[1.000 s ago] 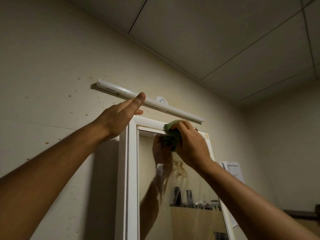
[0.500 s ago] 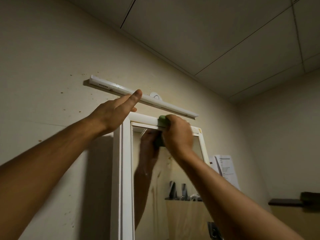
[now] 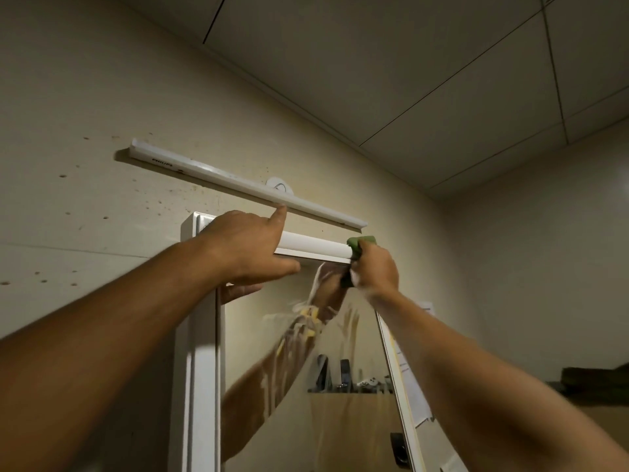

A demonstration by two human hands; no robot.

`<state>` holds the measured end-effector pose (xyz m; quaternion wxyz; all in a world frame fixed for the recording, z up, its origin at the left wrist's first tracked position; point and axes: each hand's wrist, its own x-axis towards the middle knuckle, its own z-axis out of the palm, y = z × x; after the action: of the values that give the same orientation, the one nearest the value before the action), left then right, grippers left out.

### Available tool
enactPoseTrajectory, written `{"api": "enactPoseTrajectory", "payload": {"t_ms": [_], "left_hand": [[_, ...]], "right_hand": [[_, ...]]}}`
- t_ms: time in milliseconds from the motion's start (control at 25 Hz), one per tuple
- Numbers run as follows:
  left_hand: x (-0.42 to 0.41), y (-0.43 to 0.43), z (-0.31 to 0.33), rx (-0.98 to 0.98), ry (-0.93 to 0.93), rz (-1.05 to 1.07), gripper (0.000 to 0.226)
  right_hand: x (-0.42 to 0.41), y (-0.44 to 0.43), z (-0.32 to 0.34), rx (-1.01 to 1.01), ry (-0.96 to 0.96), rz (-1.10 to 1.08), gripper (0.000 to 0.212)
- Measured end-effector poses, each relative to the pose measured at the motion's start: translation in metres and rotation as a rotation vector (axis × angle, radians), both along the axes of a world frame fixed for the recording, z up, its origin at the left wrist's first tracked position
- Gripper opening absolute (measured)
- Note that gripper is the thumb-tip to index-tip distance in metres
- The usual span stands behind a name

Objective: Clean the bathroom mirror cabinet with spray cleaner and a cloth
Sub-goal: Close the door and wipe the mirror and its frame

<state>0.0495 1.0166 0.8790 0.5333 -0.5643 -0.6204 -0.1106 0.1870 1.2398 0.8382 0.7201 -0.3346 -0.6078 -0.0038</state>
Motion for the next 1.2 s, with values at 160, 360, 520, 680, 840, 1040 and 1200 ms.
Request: {"api": "enactPoseTrajectory", "payload": {"t_ms": [160,360,520,680,840,1040,1200], "left_hand": [[0.005,0.009,-0.002,-0.026,-0.017,-0.023,0.095],[0.009,0.029,-0.005,-0.005,0.08,-0.005,0.097],[0.012,0.056,-0.004,-0.045,0.169,0.019,0.1],[0.02,0.081,-0.005,-0.06,0.164,0.012,0.099],[0.022,0.09,-0.005,-0.073,0.151,-0.002,0.1],[0.025,0.091,-0.003,-0.086,0.124,-0.001,0.102],[0.028,0.098,-0.006,-0.098,0.144,0.017,0.106]], "right_hand": [[-0.041,-0.038,-0.046,0.325,-0.036,0.191,0.042],[0.007,0.032,-0.052,0.339,-0.222,-0.096,0.062],[0.01,0.032,-0.016,0.138,-0.025,0.007,0.033],[0.012,0.028,-0.002,0.263,-0.21,-0.085,0.032],[0.011,0.041,-0.002,0.085,-0.116,-0.126,0.018],[0.023,0.034,-0.01,-0.061,-0.133,-0.124,0.013],[0.037,0.022,-0.053,-0.11,-0.339,-0.163,0.009]]}}
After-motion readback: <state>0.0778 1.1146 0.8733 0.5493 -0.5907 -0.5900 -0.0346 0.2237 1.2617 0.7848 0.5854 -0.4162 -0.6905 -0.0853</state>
